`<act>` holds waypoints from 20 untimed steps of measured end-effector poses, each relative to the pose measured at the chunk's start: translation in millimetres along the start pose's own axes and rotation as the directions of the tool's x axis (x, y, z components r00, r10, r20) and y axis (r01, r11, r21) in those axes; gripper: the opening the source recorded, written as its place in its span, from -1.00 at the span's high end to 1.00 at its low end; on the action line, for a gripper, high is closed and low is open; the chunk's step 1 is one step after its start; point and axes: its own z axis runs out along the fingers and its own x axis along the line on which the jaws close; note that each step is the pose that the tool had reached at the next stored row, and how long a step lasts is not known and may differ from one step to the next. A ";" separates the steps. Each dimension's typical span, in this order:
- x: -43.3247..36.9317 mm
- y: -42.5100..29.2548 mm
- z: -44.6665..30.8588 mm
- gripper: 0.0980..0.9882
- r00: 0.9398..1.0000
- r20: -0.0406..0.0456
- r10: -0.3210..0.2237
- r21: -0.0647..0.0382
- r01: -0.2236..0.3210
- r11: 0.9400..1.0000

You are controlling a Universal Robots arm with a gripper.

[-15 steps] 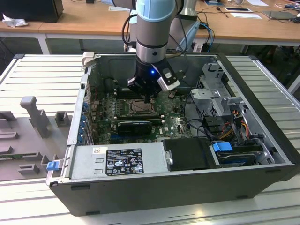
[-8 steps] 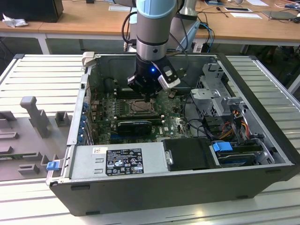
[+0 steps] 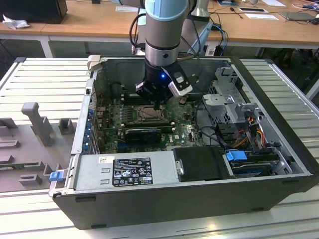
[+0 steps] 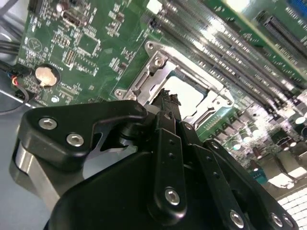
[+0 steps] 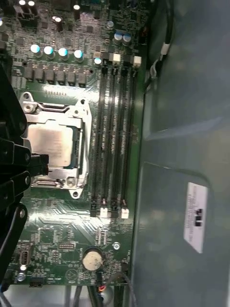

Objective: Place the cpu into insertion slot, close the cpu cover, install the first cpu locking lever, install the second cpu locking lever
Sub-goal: 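Install the second cpu locking lever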

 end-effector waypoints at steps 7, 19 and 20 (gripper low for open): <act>0.1 -3.9 -12.4 0.98 1.000 0.000 0.000 0.000 0.000 1.000; 2.0 -23.7 -18.2 0.98 1.000 0.000 0.000 0.000 0.000 1.000; 2.1 -24.8 -18.2 0.98 1.000 0.000 0.000 -0.001 0.000 1.000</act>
